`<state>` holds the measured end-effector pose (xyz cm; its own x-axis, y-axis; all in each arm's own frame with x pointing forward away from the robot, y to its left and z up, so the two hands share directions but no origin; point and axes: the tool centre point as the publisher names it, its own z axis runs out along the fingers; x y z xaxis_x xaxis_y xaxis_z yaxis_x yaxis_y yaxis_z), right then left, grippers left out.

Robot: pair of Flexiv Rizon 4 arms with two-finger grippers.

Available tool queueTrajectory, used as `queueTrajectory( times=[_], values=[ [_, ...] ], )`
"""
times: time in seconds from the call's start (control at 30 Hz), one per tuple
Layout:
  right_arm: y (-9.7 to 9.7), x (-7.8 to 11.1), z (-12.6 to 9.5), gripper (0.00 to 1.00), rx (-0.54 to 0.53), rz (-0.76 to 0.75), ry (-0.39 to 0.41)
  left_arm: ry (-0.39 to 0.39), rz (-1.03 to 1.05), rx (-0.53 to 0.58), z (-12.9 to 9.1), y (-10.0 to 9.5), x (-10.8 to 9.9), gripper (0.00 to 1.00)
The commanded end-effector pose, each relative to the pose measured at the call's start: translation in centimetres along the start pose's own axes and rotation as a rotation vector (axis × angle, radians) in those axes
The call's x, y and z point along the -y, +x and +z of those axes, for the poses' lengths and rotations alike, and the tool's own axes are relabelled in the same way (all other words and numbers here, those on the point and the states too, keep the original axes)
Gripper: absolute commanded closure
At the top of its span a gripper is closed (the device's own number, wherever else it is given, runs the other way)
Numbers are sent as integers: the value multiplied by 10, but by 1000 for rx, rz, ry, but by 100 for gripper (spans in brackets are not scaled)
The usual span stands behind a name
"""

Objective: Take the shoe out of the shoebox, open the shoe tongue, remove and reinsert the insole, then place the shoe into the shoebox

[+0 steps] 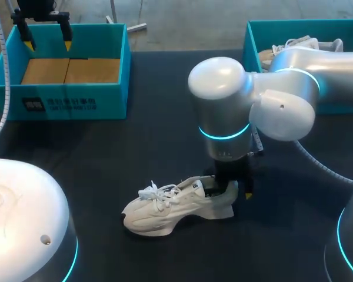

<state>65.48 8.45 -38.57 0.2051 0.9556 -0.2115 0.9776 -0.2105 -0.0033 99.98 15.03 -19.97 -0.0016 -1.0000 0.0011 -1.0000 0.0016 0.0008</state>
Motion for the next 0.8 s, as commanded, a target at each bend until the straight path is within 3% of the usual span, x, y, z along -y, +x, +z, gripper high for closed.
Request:
queueTrajectory(
  times=[0.03, 0.07, 0.47, 0.8],
  values=[
    [3, 6, -1, 51, 4, 68, -13, 0, 0, 0, 0, 0, 0, 0],
    [0, 8, -8, 0, -16, 62, -10, 0, 0, 0, 0, 0, 0, 0],
    [-15, 7, -51, 0, -118, 43, 43, 0, 0, 0, 0, 0, 0, 0],
    [-42, -5, -78, 0, -256, -67, 100, 0, 0, 0, 0, 0, 0, 0]
  ],
)
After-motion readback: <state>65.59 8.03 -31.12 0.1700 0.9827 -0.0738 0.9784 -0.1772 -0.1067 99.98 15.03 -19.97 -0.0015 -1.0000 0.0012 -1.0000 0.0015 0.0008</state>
